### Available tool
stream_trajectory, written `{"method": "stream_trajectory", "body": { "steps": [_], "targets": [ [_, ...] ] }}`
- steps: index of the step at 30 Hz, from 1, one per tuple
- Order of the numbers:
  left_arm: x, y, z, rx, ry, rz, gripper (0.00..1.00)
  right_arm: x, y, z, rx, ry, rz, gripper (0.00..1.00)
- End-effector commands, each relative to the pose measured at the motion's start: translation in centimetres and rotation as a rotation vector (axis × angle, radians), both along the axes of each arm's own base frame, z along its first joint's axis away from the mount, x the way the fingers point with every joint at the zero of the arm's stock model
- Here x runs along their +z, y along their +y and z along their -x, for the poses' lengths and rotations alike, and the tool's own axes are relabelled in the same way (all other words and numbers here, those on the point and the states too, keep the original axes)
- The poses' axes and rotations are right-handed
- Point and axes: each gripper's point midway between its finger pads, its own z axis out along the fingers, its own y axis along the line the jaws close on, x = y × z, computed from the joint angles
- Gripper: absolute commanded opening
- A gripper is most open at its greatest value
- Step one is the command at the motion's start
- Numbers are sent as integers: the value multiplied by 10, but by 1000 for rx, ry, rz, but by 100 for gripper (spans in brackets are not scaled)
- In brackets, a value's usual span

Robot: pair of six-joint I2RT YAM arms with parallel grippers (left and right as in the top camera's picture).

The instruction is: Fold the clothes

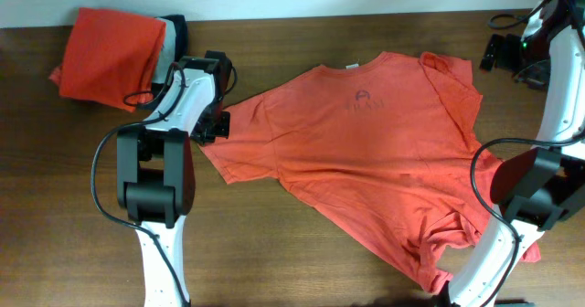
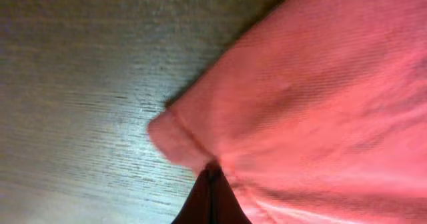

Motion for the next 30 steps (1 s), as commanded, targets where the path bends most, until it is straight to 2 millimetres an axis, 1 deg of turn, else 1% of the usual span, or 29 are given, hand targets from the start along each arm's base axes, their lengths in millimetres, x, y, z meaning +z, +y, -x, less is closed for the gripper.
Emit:
{"method": "stream_trajectory", "body": {
  "steps": [1, 2, 3, 4, 6, 7, 8, 9, 12, 14, 17, 20, 22, 23, 24, 26, 27, 30],
  "targets": [
    [64, -18, -34, 5, -194, 75, 1, 6, 0, 1, -3, -11, 9, 99],
    [86, -31, -45, -6, -258, 129, 4, 6, 0, 1, -3, -10, 9, 99],
    [103, -44, -53, -19, -309, 182, 21, 6, 0, 1, -3, -11, 9, 99],
    [125, -68, -65, -69, -373, 283, 39, 6, 0, 1, -3, -11, 9, 99],
    [139, -95, -74, -170, -415, 398, 41, 6, 0, 1, -3, -11, 9, 98],
    [144, -111, -77, -231, -431, 464, 48, 6, 0, 1, -3, -11, 9, 99],
    [145, -118, -78, -249, -434, 493, 54, 6, 0, 1, -3, -11, 9, 99],
    [144, -122, -78, -252, -432, 507, 57, 6, 0, 1, -3, -11, 9, 98],
    [138, -127, -77, -259, -418, 513, 58, 6, 0, 1, -3, -10, 9, 98],
    [133, -135, -78, -271, -412, 524, 57, 6, 0, 1, -3, -11, 9, 98],
    [131, -158, -76, -306, -410, 585, 57, 6, 0, 1, -3, -11, 9, 98],
    [129, -175, -82, -346, -442, 584, 57, 6, 0, 1, -3, -11, 9, 98],
    [122, -189, -87, -384, -458, 589, 57, 6, 0, 1, -3, -10, 9, 98],
    [117, -194, -89, -405, -459, 586, 57, 6, 0, 1, -3, -11, 9, 98],
    [108, -194, -92, -407, -460, 563, 57, 6, 0, 1, -3, -11, 9, 98],
    [90, -187, -99, -396, -455, 498, 57, 6, 0, 1, -3, -11, 9, 99],
    [75, -184, -100, -412, -435, 473, 57, 6, 0, 1, -3, -11, 9, 99],
    [56, -183, -99, -460, -398, 459, 56, 6, 0, 1, -3, -10, 9, 99]
  ]
}}
